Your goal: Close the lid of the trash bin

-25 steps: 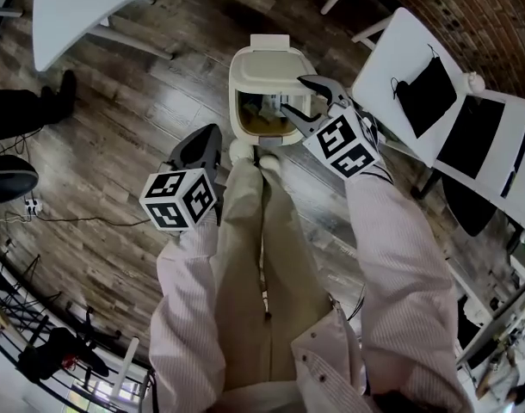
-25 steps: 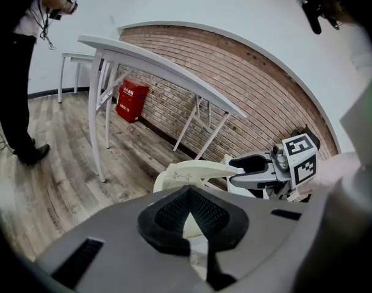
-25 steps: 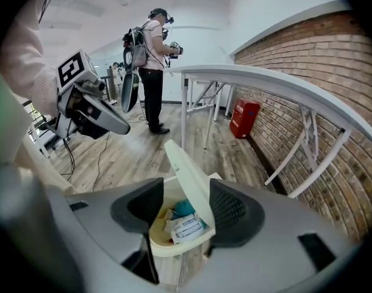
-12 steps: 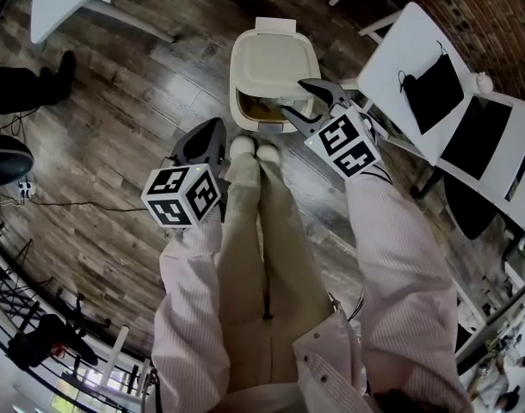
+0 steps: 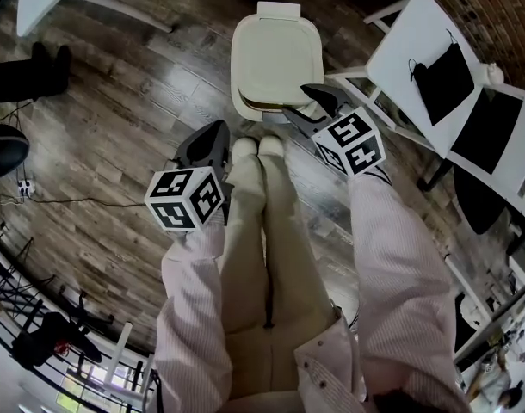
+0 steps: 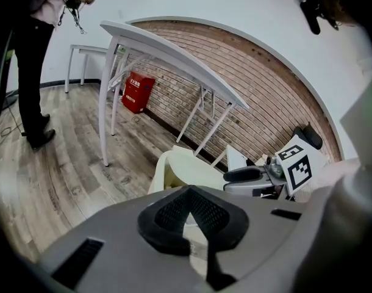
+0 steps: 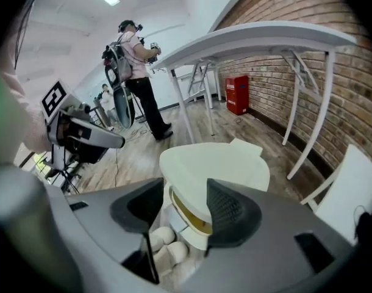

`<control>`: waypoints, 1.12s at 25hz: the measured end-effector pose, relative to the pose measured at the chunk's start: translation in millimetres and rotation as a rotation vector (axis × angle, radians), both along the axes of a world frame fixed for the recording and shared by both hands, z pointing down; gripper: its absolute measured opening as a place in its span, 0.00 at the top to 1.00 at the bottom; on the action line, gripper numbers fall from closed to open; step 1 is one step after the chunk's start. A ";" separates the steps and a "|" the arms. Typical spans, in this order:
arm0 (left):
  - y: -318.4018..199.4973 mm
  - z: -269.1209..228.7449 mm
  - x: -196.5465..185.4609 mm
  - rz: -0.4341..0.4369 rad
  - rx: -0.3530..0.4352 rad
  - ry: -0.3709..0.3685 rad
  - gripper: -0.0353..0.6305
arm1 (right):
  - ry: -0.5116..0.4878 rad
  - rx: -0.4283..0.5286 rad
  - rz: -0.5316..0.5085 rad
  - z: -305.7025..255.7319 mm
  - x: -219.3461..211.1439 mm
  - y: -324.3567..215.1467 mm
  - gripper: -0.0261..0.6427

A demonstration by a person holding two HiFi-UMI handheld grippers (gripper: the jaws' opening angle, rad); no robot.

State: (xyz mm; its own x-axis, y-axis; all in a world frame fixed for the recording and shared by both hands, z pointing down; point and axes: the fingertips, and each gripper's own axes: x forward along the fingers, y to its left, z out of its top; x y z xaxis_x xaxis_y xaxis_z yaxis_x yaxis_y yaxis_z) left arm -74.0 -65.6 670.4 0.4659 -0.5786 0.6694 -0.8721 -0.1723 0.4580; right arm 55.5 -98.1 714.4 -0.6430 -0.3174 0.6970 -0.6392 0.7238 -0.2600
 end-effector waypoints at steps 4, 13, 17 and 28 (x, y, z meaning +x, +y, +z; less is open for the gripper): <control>4.3 7.0 0.7 0.016 -0.006 -0.004 0.96 | -0.062 -0.064 0.074 7.1 0.2 0.9 0.63; 6.0 21.9 8.7 0.045 -0.016 0.001 0.96 | -0.105 -0.140 0.166 29.1 3.1 7.0 0.72; 5.1 29.7 11.8 0.058 -0.017 0.001 0.96 | -0.052 -0.111 0.172 40.7 7.4 6.1 0.87; 8.2 50.5 18.5 0.070 -0.028 0.007 0.96 | 0.077 -0.088 0.145 73.3 6.6 14.8 0.95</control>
State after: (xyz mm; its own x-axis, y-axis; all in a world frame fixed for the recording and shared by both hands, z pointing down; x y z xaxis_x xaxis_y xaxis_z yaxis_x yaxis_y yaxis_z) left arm -55.6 -57.5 720.8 0.5089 -0.5255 0.6818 -0.8553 -0.2195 0.4693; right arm 62.1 -83.2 787.7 -0.5386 -0.3381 0.7718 -0.7554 0.5994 -0.2646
